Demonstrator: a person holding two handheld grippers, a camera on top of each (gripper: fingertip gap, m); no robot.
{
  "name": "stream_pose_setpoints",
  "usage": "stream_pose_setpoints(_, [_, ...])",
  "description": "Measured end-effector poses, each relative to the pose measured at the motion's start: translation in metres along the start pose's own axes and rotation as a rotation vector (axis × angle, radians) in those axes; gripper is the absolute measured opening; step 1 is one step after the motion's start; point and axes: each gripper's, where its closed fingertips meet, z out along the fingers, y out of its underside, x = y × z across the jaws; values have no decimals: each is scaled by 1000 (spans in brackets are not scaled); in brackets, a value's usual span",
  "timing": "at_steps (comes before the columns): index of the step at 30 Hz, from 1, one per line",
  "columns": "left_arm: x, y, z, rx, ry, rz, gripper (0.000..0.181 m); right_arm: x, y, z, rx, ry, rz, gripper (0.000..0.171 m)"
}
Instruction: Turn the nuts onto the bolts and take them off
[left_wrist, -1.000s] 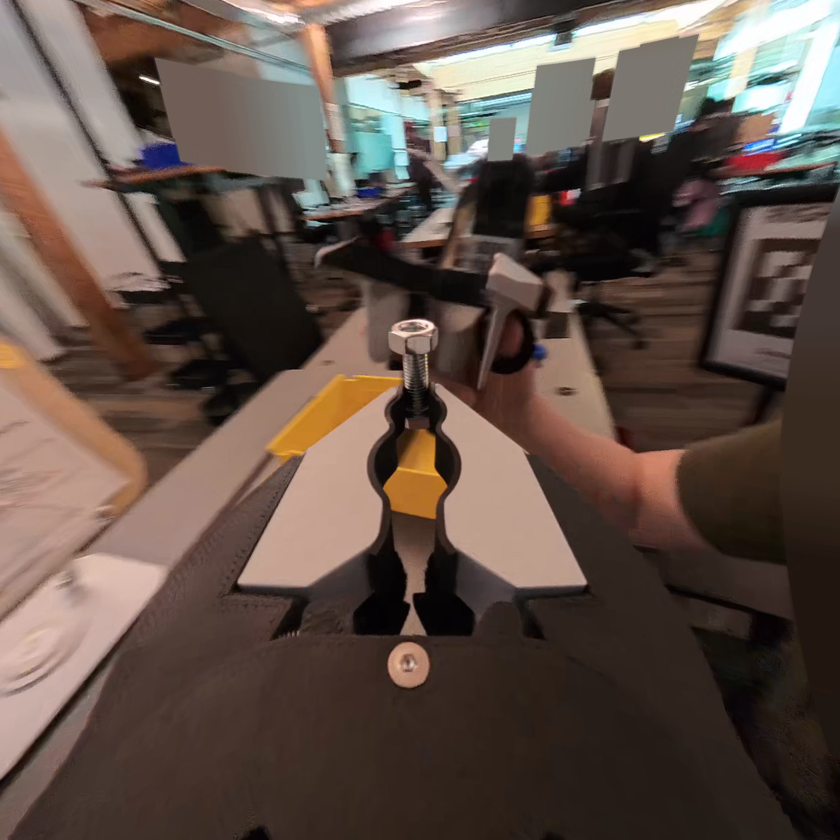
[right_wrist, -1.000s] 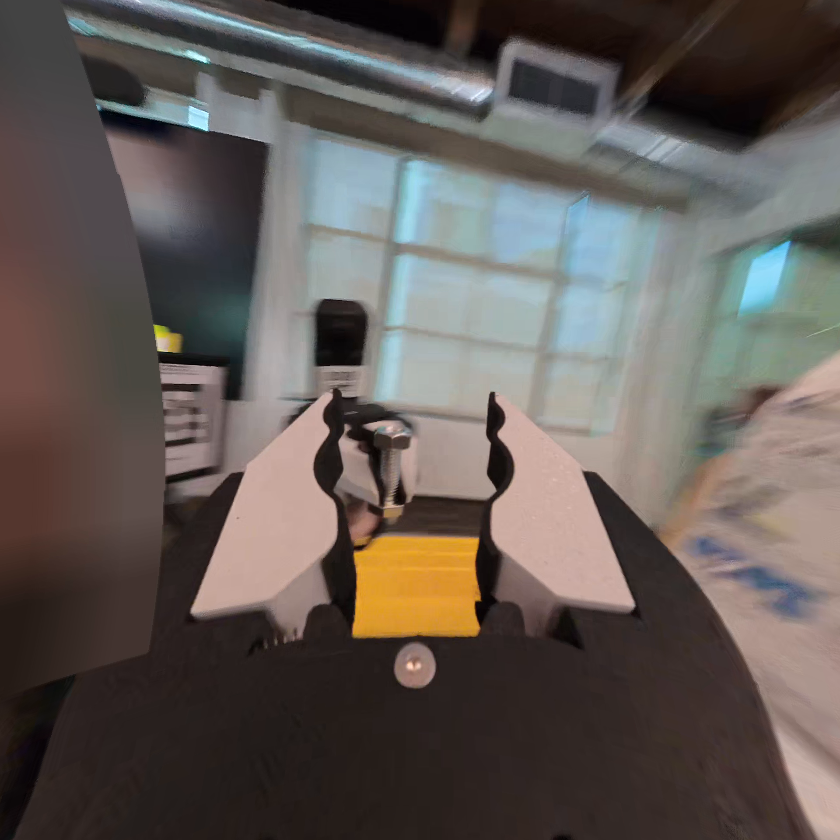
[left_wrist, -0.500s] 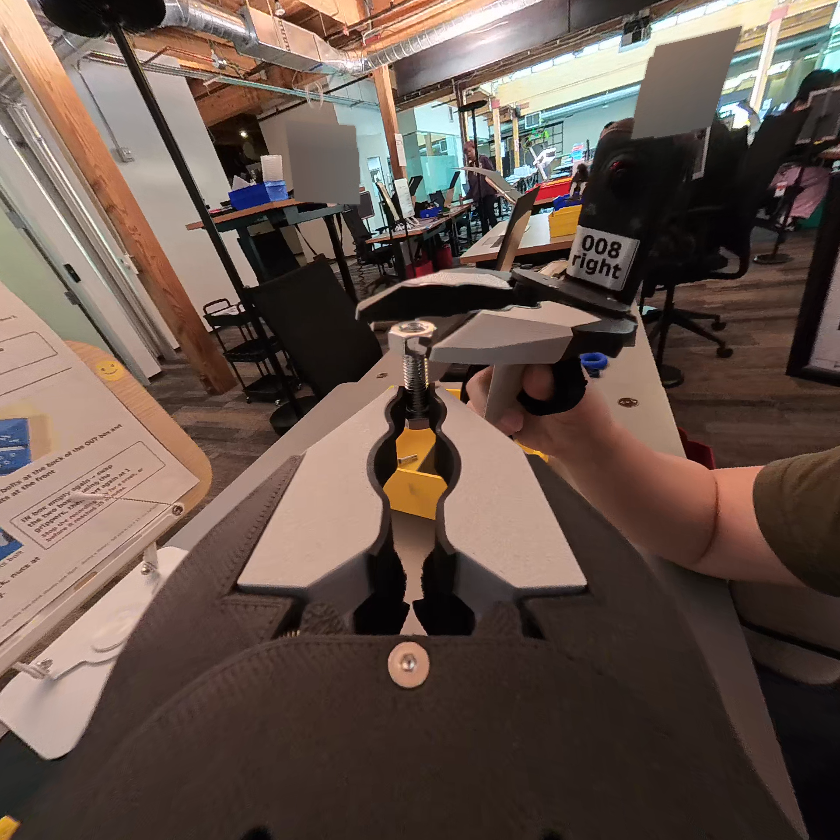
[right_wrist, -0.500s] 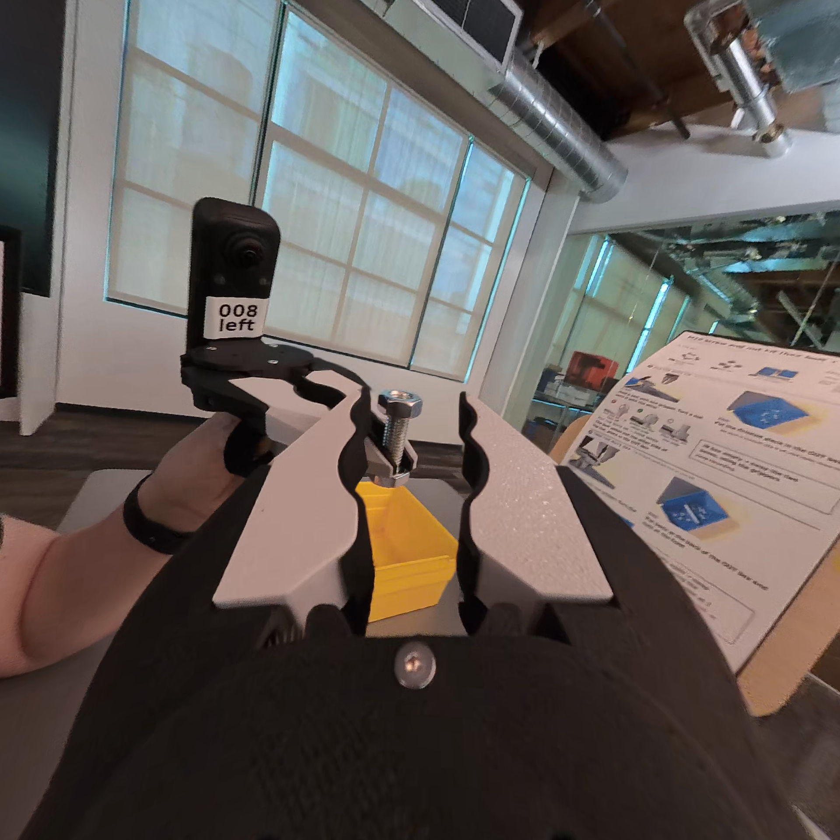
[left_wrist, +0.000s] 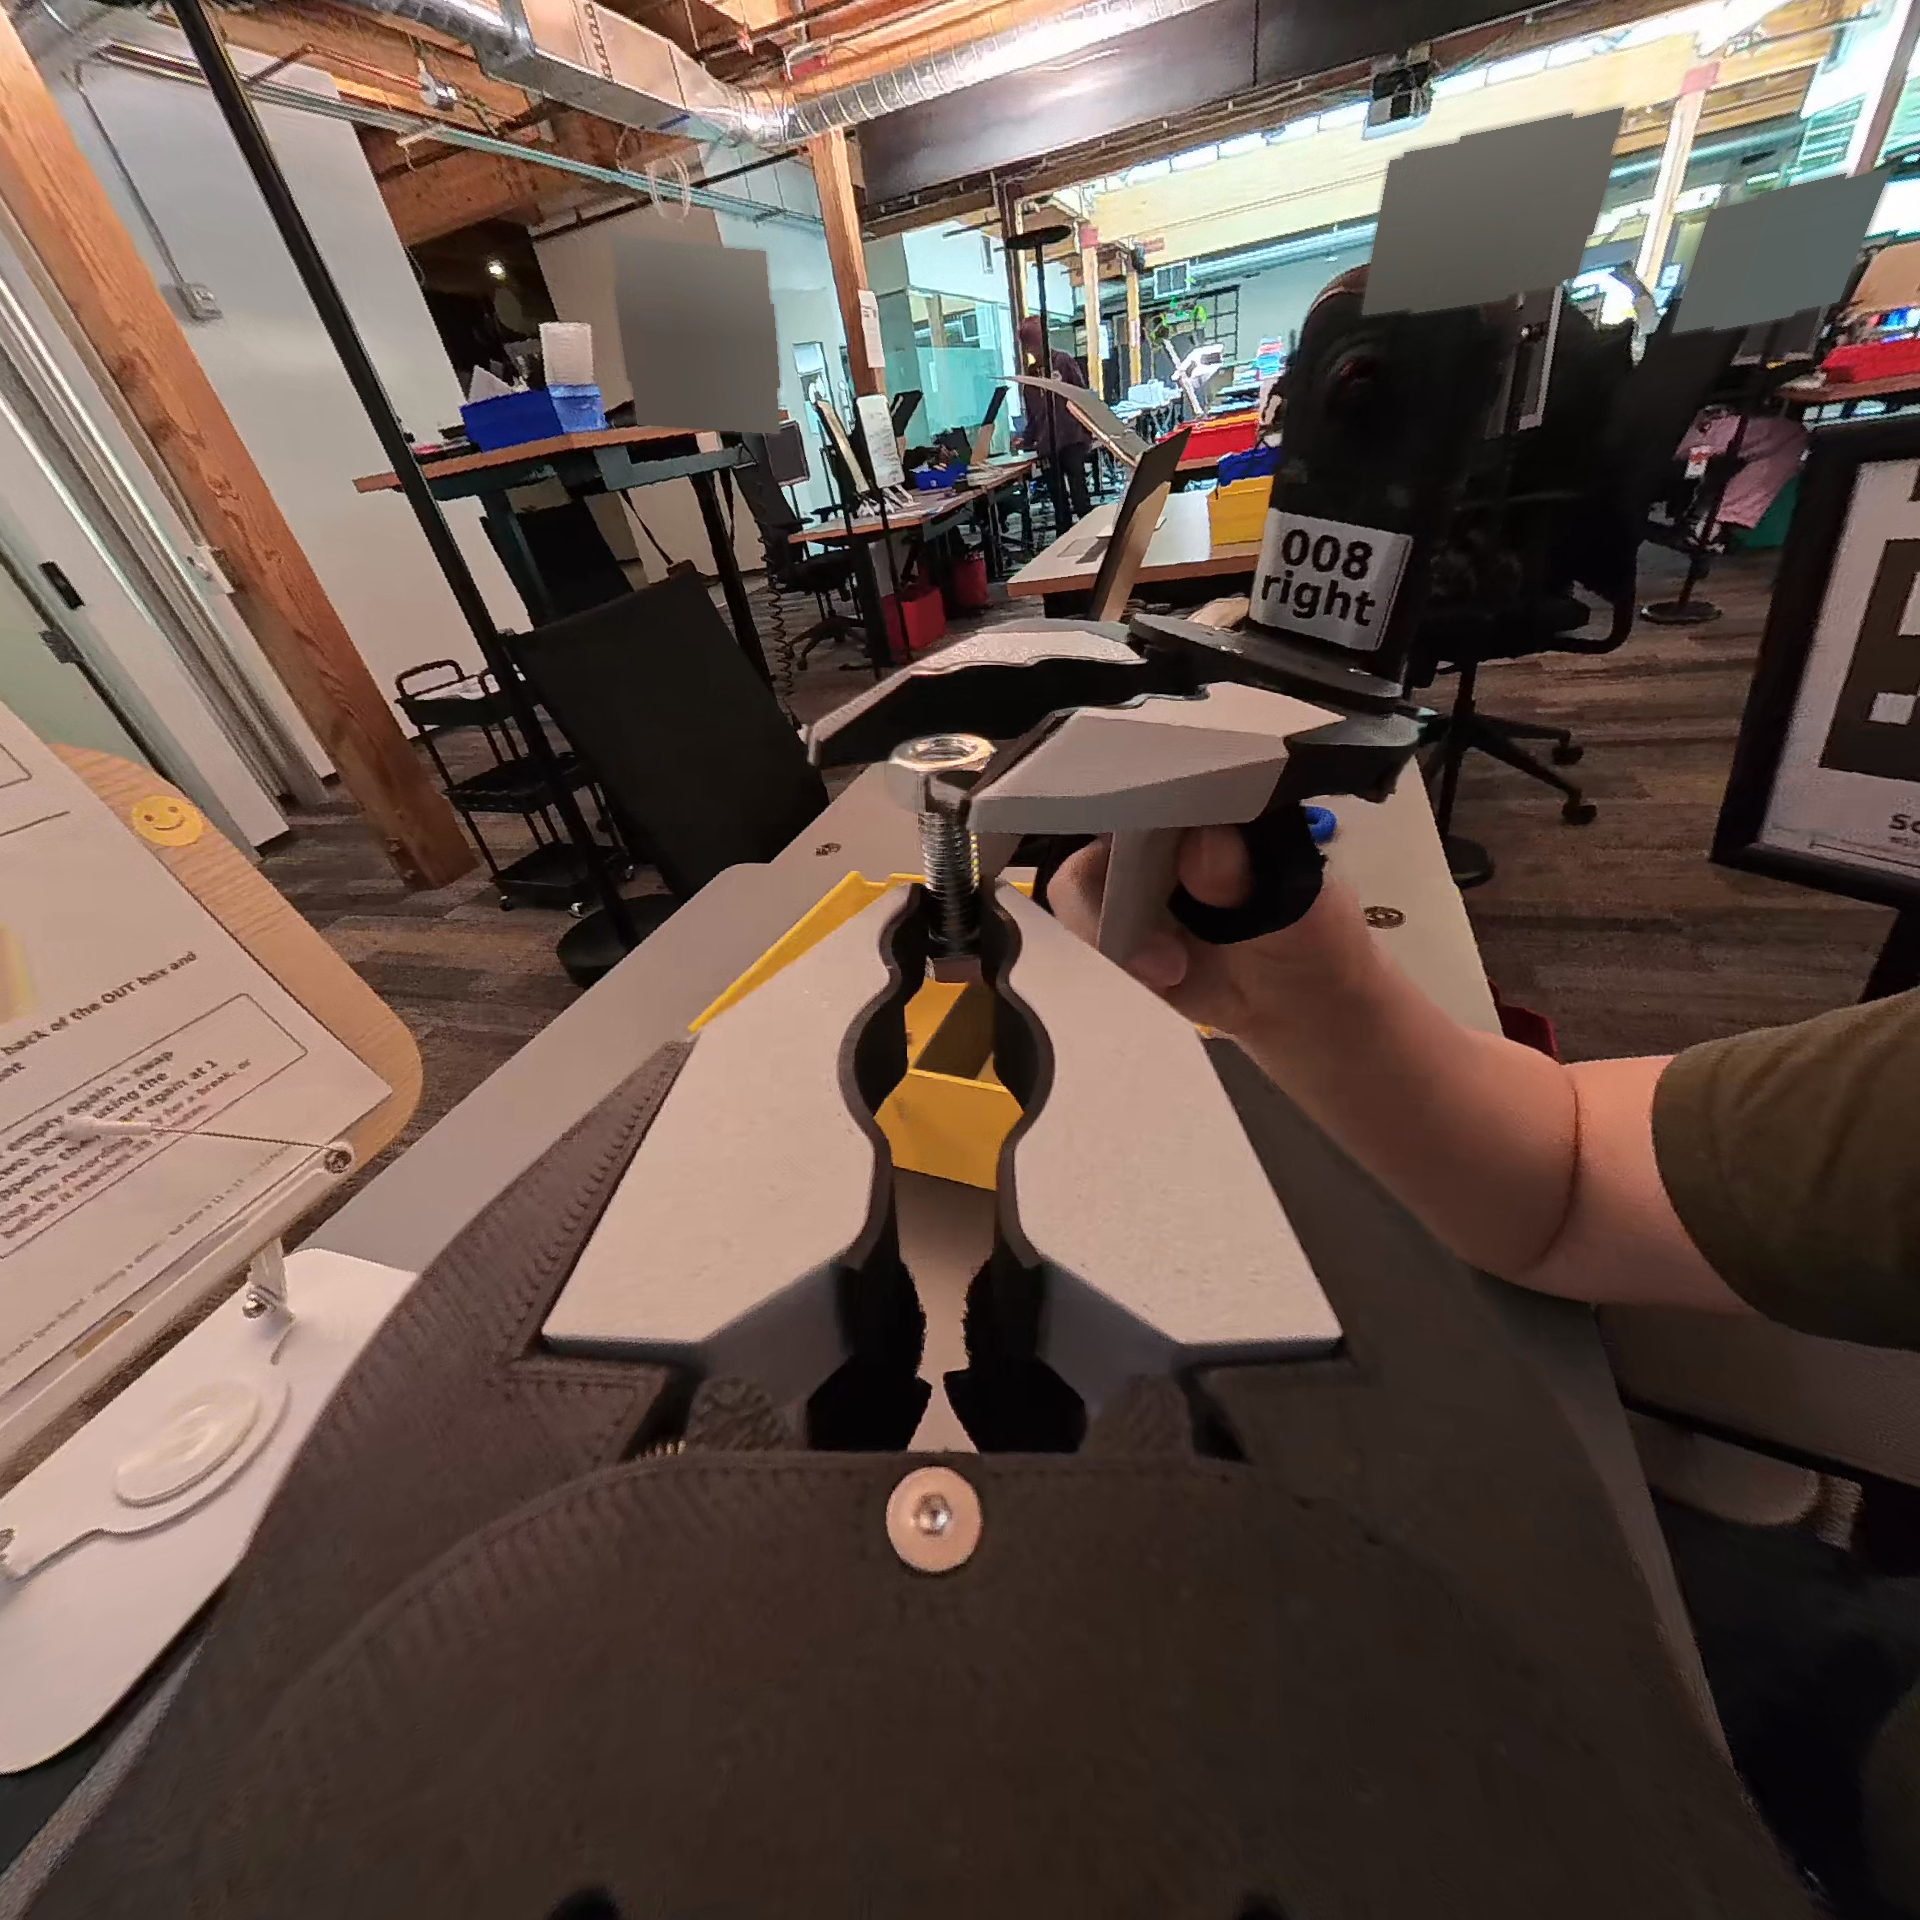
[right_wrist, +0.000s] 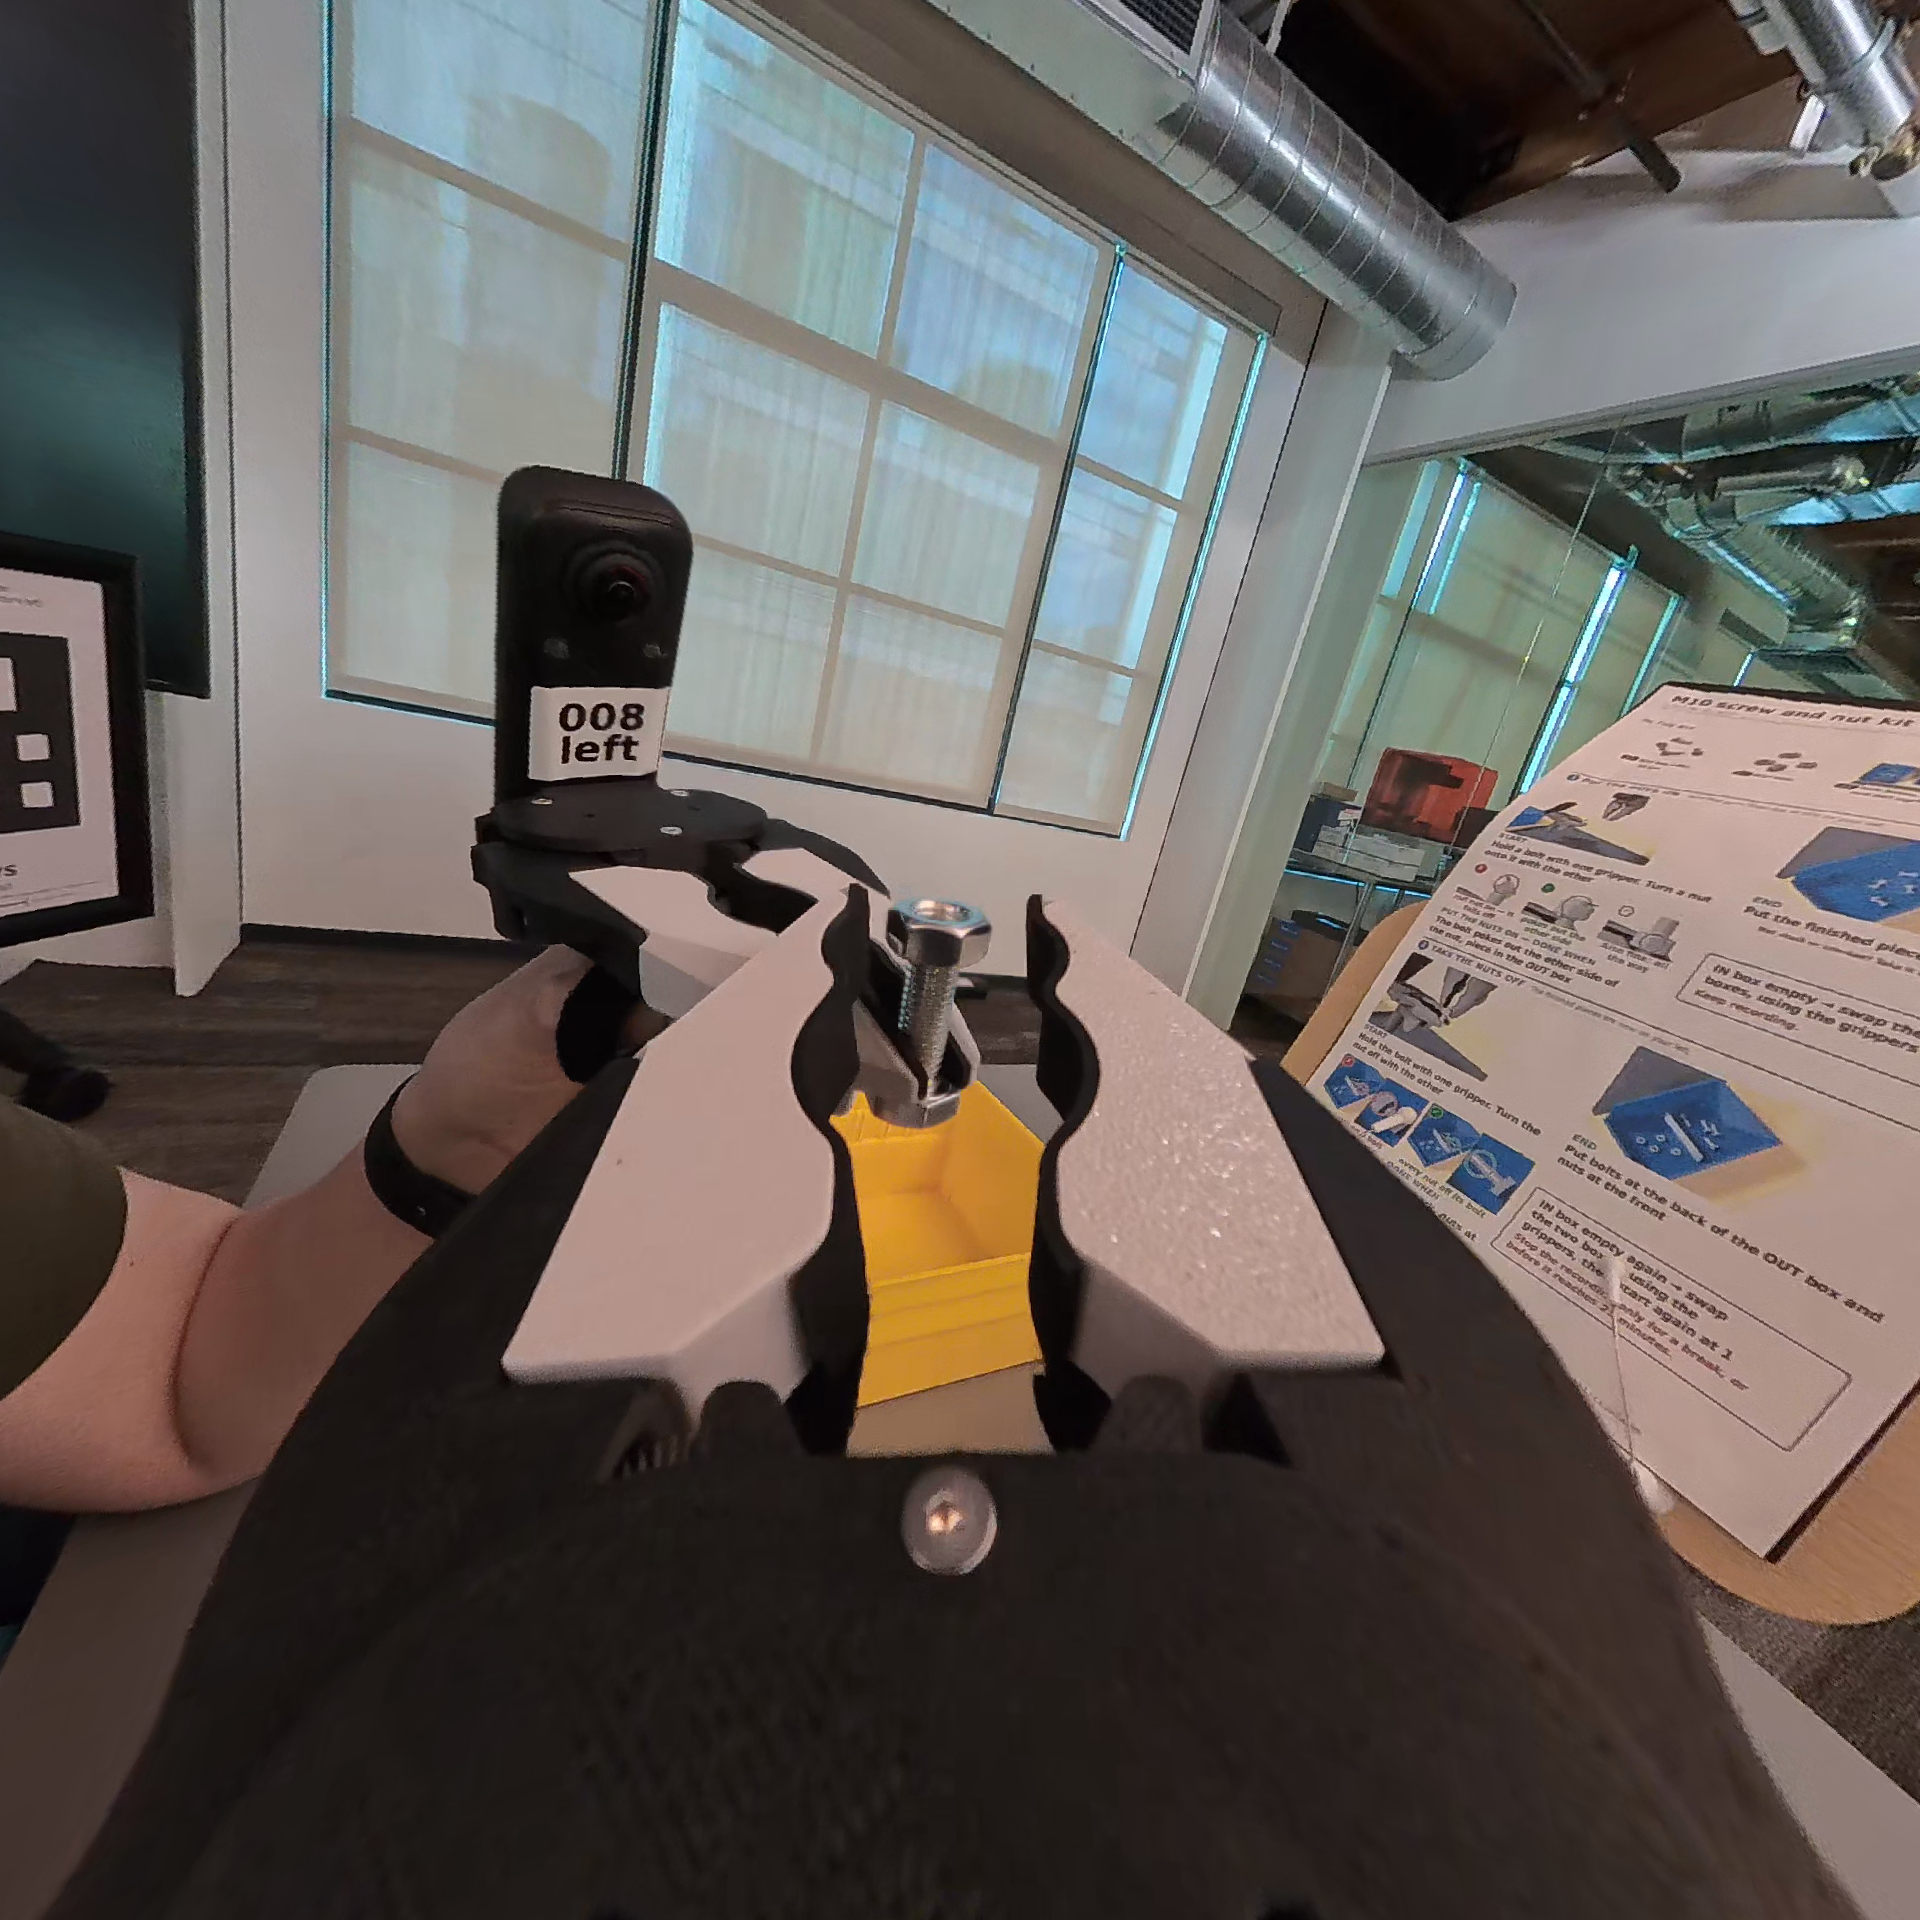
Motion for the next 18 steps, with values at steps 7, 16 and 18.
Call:
stream_pose_setpoints(7, [3,-3,-2,25,42,-34,7,2,-2,-2,4,4,15,20])
stream_pose_setpoints(16, [1,-6,-4,30,14,-16,7,-3,-3,-1,15,-51,49,18])
stream_pose_setpoints(18, [8,-6,-4,31,73,-42,7,-10,-5,-3,26,-140,67,18])
